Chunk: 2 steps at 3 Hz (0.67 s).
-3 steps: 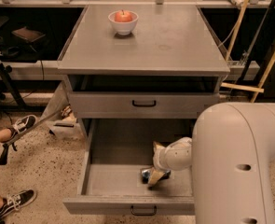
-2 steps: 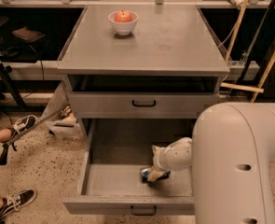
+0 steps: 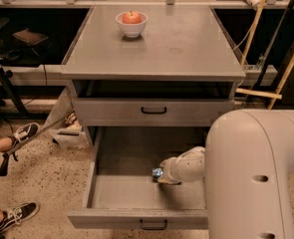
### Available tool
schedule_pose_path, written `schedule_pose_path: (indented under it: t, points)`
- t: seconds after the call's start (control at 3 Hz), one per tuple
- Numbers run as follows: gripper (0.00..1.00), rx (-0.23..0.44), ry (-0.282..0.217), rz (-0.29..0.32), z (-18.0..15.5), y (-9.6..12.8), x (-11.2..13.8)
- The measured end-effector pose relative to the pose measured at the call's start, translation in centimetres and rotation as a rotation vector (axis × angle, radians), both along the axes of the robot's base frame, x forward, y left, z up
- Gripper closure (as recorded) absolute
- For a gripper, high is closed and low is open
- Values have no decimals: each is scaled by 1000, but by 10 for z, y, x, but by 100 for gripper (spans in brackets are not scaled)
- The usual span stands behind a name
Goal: Pick redbull can from middle drawer and place on counter
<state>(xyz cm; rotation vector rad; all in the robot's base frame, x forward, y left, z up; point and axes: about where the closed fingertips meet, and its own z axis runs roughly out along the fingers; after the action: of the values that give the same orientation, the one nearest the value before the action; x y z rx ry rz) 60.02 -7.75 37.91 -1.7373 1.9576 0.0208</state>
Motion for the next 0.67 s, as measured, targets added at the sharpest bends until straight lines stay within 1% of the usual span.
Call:
schedule_pose_path:
  t: [0.33, 0.67]
  points:
    - [88, 0, 0, 0, 0, 0, 0]
    - [100, 45, -45, -40, 14, -10, 2]
